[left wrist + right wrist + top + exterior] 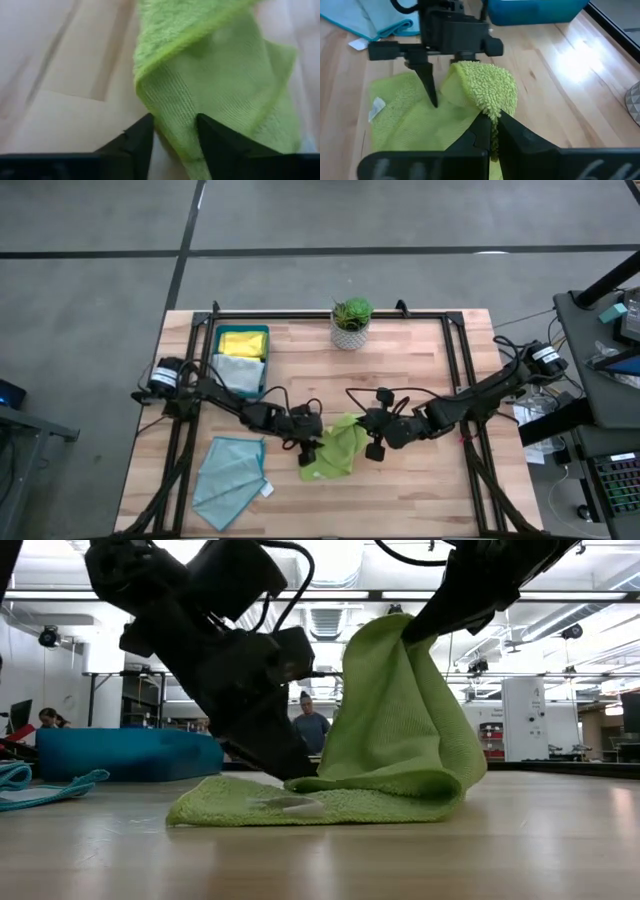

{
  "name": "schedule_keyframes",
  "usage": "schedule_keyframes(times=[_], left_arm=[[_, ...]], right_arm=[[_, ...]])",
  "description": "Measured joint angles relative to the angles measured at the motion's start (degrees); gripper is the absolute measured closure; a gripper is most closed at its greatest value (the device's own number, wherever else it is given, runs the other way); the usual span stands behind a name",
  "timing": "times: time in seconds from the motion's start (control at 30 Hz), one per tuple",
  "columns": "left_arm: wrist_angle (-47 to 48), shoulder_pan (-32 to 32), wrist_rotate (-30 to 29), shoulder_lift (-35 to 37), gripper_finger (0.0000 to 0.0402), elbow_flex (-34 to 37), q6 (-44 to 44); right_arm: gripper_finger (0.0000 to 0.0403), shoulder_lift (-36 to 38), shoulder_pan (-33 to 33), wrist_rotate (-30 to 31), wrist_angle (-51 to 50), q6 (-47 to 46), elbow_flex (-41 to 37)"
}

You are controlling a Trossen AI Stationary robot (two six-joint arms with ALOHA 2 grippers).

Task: Fold microfiber towels
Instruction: Fold the green towel

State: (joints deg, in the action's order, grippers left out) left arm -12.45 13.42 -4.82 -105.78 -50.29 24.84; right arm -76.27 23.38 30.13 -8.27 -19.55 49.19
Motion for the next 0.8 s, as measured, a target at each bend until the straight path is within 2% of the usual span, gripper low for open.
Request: schedule_keyframes(times=[0.13,0.17,0.27,0.43,0.57,0.67,0.8], left_arm=[[1.0,0.0,0.0,0.5,0.0374,0.0,-0.2],[1.3,0.0,-0.2,1.1,0.0387,0.0,0.1],[3.1,0.2,-1.7,4.0,0.0397,-0.5,-1.4],[9.6,0.6,-1.7,10.9,0.0401,-0.9,-4.0],[14.0,1.1,-1.6,16.9,0.0401,-0.8,-5.5],[16.2,1.5,2.2,20.4,0.0401,-0.7,-5.9],[18.4,1.9,7.5,22.4,0.0401,0.1,-5.7]], right_arm=[[0.0394,0.0,0.0,-0.1,0.0,0.0,0.0],[0.0394,0.0,0.0,-0.2,-0.1,0.0,0.0],[0.0394,0.4,0.0,-1.8,-1.2,0.0,0.4],[0.0387,1.9,0.0,-7.8,-3.1,-0.2,2.2],[0.0382,2.2,0.0,-9.5,-8.0,-2.9,4.4],[0.0381,2.3,0.0,-9.7,-12.3,-4.9,6.1],[0.0381,2.2,0.1,-13.8,-17.3,-8.9,6.5]])
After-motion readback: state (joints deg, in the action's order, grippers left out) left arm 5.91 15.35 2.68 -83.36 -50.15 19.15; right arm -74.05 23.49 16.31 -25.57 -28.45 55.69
